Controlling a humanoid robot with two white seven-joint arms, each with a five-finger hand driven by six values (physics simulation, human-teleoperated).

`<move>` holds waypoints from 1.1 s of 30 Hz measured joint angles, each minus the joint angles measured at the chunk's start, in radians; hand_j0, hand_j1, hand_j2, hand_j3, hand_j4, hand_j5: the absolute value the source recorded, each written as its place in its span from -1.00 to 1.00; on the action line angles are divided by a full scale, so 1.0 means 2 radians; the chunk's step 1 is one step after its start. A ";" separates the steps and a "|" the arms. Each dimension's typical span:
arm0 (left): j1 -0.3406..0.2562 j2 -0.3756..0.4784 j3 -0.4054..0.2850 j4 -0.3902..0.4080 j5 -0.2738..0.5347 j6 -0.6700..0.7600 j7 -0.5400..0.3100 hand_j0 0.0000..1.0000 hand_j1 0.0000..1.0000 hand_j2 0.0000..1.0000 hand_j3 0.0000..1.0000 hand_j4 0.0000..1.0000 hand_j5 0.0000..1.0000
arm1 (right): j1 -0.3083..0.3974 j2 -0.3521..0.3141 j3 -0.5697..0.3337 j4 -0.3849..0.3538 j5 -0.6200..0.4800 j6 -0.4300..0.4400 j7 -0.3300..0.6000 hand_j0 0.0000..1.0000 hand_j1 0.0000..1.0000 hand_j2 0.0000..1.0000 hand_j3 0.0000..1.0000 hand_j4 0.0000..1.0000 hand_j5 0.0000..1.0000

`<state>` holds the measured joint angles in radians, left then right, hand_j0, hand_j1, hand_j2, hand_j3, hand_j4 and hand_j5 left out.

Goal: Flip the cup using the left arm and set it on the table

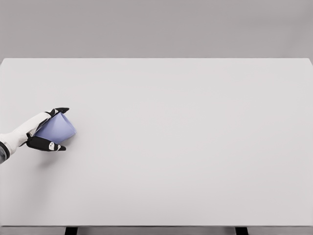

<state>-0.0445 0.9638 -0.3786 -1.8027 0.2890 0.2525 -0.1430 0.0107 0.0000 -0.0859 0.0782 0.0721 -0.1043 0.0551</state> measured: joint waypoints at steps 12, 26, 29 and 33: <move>-0.012 0.001 0.000 0.000 0.002 0.016 0.000 0.57 0.57 0.57 0.57 0.57 0.57 | 0.000 0.000 0.000 0.000 0.000 0.000 0.000 1.00 1.00 1.00 1.00 1.00 1.00; -0.038 -0.023 0.006 0.000 0.007 0.000 0.000 0.64 0.64 0.64 0.64 0.64 0.64 | 0.000 0.000 0.000 0.000 0.000 0.000 0.000 1.00 1.00 1.00 1.00 1.00 1.00; -0.038 -0.049 0.018 0.001 0.008 -0.002 0.000 0.65 0.65 0.65 0.65 0.65 0.65 | 0.000 0.000 0.000 0.000 0.000 0.000 0.000 1.00 1.00 1.00 1.00 1.00 1.00; -0.038 -0.091 0.041 0.001 0.011 -0.003 0.000 0.66 0.66 0.66 0.66 0.66 0.66 | 0.000 0.000 0.000 0.000 0.000 0.000 0.000 1.00 1.00 1.00 1.00 1.00 1.00</move>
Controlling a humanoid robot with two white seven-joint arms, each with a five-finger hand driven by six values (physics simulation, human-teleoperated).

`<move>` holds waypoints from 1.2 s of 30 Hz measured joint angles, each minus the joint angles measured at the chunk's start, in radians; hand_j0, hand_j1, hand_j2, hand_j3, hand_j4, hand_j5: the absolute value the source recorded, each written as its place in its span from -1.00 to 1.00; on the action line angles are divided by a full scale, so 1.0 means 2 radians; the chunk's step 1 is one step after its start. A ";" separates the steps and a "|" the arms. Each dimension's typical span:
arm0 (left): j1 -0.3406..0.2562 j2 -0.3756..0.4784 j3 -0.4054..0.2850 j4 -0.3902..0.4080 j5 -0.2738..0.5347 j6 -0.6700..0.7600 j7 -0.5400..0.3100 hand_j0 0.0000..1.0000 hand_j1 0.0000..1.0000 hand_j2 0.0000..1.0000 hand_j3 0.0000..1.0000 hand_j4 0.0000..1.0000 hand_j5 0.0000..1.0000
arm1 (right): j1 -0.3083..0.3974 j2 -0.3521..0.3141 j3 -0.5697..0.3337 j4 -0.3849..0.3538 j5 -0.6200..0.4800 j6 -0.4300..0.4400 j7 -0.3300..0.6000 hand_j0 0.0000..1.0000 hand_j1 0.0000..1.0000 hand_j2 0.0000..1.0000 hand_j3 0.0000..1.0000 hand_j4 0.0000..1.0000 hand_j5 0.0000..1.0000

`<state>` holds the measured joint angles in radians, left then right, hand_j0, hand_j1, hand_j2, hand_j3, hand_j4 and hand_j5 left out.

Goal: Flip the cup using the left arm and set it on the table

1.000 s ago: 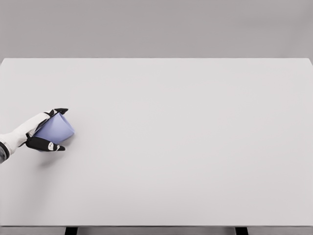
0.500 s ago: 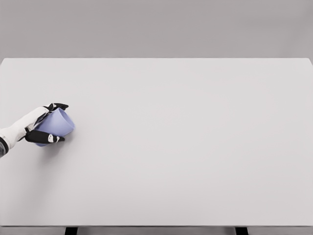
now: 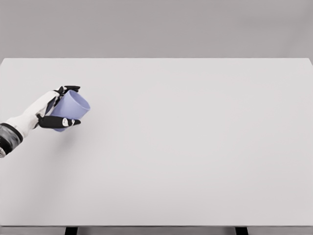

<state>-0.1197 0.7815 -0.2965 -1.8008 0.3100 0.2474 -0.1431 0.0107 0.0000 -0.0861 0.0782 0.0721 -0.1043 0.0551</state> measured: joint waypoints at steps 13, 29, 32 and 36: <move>0.012 -0.086 0.052 0.002 0.003 -0.001 0.000 0.70 0.70 0.70 0.70 0.70 0.70 | 0.000 0.000 0.000 0.000 0.000 0.000 0.000 1.00 1.00 1.00 1.00 1.00 1.00; 0.043 -0.151 0.073 0.001 -0.003 -0.075 -0.001 0.75 0.75 0.75 0.75 0.75 0.75 | 0.000 0.000 0.000 0.000 0.000 0.000 0.000 1.00 1.00 1.00 1.00 1.00 1.00; 0.044 -0.155 0.074 0.002 -0.003 -0.077 -0.001 0.76 0.76 0.76 0.76 0.76 0.76 | 0.000 0.000 0.000 0.000 0.000 0.000 0.000 1.00 1.00 1.00 1.00 1.00 1.00; 0.044 -0.159 0.075 0.003 -0.004 -0.078 -0.001 0.76 0.76 0.76 0.76 0.76 0.76 | 0.000 0.000 0.000 0.000 0.000 0.000 0.000 1.00 1.00 1.00 1.00 1.00 1.00</move>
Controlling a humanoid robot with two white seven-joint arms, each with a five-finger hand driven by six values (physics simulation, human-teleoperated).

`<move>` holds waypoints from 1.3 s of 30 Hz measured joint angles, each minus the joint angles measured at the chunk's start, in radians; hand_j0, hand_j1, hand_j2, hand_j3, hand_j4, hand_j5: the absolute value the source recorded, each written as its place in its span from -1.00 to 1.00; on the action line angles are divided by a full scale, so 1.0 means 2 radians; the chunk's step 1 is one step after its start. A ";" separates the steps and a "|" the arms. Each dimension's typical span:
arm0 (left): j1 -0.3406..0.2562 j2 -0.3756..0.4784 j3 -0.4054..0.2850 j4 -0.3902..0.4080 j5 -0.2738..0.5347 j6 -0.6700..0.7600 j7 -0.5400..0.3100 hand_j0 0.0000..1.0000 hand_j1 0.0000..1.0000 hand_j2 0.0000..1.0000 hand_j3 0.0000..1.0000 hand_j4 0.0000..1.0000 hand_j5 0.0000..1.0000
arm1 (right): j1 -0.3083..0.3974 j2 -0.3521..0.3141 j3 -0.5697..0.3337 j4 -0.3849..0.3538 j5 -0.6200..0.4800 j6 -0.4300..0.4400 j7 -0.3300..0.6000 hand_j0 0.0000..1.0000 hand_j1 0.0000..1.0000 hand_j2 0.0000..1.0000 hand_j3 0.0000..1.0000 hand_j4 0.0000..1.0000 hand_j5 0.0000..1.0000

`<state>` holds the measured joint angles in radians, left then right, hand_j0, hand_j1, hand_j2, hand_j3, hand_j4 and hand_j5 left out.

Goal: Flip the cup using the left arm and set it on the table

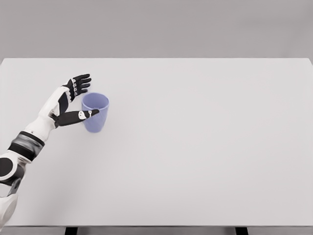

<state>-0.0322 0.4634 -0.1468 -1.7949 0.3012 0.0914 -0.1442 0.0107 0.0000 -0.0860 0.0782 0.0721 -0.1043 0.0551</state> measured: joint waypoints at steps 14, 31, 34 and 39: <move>0.002 0.000 0.000 0.000 -0.001 0.000 0.000 1.00 1.00 1.00 1.00 1.00 1.00 | 0.000 0.000 0.000 0.000 0.000 0.000 0.000 1.00 1.00 1.00 1.00 1.00 1.00; -0.001 0.004 0.000 -0.003 -0.001 -0.001 0.000 1.00 1.00 1.00 1.00 1.00 1.00 | 0.000 0.000 0.000 0.000 0.000 0.000 0.000 1.00 1.00 1.00 1.00 1.00 1.00; -0.002 0.005 0.001 -0.003 0.000 -0.003 0.000 1.00 1.00 1.00 1.00 1.00 1.00 | 0.000 0.000 0.000 0.000 0.000 0.000 0.000 1.00 1.00 1.00 1.00 1.00 1.00; -0.001 0.025 0.004 -0.003 0.000 -0.026 -0.001 1.00 1.00 1.00 1.00 1.00 1.00 | 0.000 0.000 0.000 0.000 0.000 0.000 0.000 1.00 1.00 1.00 1.00 1.00 1.00</move>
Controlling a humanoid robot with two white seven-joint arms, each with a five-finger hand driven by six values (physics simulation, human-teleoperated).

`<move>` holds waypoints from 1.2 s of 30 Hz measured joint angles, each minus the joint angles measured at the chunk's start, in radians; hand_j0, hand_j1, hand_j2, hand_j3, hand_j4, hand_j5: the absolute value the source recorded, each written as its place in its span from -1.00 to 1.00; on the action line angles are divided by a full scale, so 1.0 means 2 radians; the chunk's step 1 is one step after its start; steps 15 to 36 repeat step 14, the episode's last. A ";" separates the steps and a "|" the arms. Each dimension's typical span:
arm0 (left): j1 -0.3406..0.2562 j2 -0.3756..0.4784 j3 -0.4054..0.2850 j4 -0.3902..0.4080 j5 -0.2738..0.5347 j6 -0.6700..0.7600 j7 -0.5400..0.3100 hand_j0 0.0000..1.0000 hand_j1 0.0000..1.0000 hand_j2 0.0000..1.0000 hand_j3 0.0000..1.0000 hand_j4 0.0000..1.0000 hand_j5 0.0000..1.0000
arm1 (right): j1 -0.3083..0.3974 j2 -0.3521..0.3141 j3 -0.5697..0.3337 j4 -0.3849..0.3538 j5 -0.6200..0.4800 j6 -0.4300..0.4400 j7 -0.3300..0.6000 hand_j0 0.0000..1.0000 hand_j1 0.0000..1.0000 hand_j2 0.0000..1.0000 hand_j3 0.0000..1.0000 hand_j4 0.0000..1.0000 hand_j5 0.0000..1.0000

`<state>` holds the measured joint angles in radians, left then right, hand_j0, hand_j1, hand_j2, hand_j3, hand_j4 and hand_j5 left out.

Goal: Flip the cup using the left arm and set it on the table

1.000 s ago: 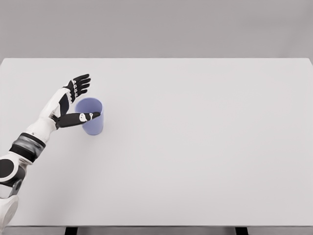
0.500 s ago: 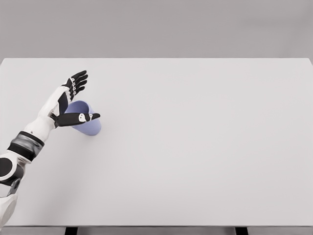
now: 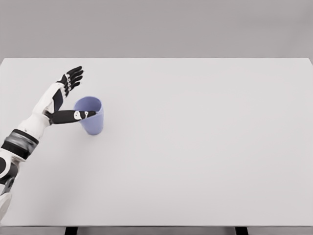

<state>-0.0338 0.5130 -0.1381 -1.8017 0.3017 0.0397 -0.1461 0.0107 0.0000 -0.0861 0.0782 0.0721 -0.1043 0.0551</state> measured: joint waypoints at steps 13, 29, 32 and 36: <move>-0.002 0.098 0.018 0.000 0.001 -0.082 -0.001 1.00 1.00 1.00 1.00 1.00 1.00 | 0.000 0.000 0.000 0.000 0.000 0.000 0.000 1.00 1.00 1.00 1.00 1.00 1.00; -0.002 0.101 0.020 0.000 0.001 -0.082 -0.001 1.00 1.00 1.00 1.00 1.00 1.00 | 0.000 0.000 0.000 0.000 0.000 0.000 0.000 1.00 1.00 1.00 1.00 1.00 1.00; -0.002 0.101 0.020 0.000 0.001 -0.082 -0.001 1.00 1.00 1.00 1.00 1.00 1.00 | 0.000 0.000 0.000 0.000 0.000 0.000 0.000 1.00 1.00 1.00 1.00 1.00 1.00; -0.002 0.101 0.020 0.000 0.001 -0.082 -0.001 1.00 1.00 1.00 1.00 1.00 1.00 | 0.000 0.000 0.000 0.000 0.000 0.000 0.000 1.00 1.00 1.00 1.00 1.00 1.00</move>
